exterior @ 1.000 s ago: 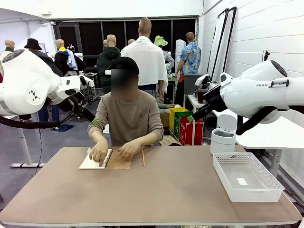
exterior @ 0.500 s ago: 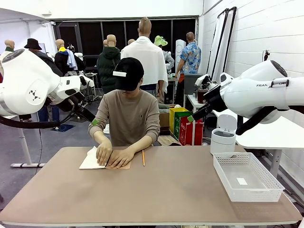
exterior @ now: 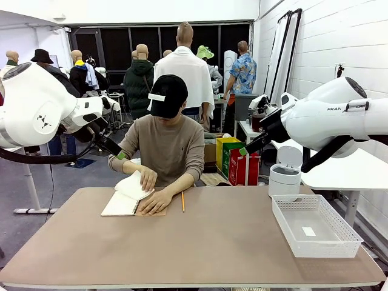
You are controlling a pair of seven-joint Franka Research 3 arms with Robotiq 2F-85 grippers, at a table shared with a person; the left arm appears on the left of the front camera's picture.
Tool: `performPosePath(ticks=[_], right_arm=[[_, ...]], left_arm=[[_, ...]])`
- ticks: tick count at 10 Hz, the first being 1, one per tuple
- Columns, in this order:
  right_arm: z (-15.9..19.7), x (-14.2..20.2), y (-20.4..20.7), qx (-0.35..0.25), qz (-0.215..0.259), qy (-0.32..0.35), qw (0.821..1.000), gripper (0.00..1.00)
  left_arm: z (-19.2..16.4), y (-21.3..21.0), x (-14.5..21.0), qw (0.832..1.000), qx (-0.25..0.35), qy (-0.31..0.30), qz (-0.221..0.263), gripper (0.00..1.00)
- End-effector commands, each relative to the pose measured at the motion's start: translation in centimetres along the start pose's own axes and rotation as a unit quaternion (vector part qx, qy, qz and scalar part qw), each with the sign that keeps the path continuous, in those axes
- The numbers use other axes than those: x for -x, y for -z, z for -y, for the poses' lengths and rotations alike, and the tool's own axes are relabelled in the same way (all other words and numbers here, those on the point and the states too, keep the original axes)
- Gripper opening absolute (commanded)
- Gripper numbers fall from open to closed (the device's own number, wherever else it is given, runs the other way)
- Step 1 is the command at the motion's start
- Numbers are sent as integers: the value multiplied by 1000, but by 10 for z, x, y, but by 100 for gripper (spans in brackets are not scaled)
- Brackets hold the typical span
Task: Sort the paper based on its condition.
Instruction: If a person hands you a paper, place it in the Organizing basket , and if it's crumpled, put it in the Trash can.
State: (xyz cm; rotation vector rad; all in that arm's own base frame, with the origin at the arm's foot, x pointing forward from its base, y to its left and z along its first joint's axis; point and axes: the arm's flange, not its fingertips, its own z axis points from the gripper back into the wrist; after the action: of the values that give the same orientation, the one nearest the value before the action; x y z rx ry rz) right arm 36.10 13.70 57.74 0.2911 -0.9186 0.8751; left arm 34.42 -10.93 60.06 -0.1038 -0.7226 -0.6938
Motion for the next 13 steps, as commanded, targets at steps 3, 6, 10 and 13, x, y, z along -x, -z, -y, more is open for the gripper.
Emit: performPosePath(ticks=[3,6,10,13], right_arm=[[0,0,1,0,0,0,1000,100],[0,0,1,0,0,0,1000,100],[0,0,1,0,0,0,1000,100],[0,0,1,0,0,0,1000,100]], left_arm=[[-1,-1,-1,1000,3,1,6,100],[-1,-1,-1,1000,3,1,6,100],[-1,-1,-1,1000,3,1,6,100],[-1,-1,-1,1000,3,1,6,100]])
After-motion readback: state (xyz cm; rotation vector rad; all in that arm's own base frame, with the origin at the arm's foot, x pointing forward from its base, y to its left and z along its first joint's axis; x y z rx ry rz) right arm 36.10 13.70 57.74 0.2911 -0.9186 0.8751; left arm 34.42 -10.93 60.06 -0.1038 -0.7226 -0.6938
